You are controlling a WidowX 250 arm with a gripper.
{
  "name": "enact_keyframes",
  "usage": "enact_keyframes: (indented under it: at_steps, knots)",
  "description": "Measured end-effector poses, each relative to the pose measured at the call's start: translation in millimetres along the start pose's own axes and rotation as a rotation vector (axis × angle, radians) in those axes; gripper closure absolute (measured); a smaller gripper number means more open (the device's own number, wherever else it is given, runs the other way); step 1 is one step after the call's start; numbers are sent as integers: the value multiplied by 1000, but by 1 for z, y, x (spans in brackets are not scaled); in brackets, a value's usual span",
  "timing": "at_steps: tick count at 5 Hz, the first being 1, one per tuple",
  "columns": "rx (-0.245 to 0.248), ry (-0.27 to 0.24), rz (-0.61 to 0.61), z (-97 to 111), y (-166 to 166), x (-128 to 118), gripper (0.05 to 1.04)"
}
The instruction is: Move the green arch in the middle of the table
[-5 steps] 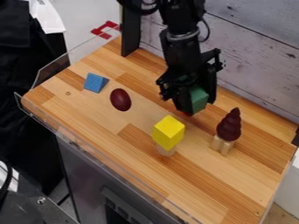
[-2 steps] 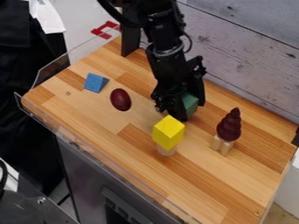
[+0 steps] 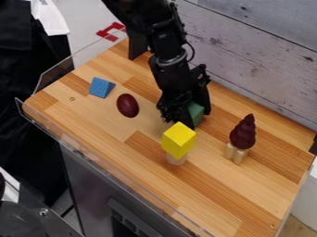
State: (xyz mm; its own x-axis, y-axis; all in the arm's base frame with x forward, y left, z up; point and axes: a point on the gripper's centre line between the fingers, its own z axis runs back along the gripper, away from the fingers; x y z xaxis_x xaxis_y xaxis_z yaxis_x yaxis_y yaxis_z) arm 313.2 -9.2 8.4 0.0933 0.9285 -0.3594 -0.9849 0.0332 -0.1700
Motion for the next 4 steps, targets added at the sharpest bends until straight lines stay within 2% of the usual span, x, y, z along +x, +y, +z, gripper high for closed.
enact_keyframes:
  at_steps: [1, 2, 3, 4]
  knots:
    - [16, -6, -12, -2, -5, 4, 412]
    - [45, 5, -23, -2, -7, 3, 155]
    - [70, -23, -5, 2, -4, 3, 77]
    - [-1, -52, -4, 25, -15, -3, 83]
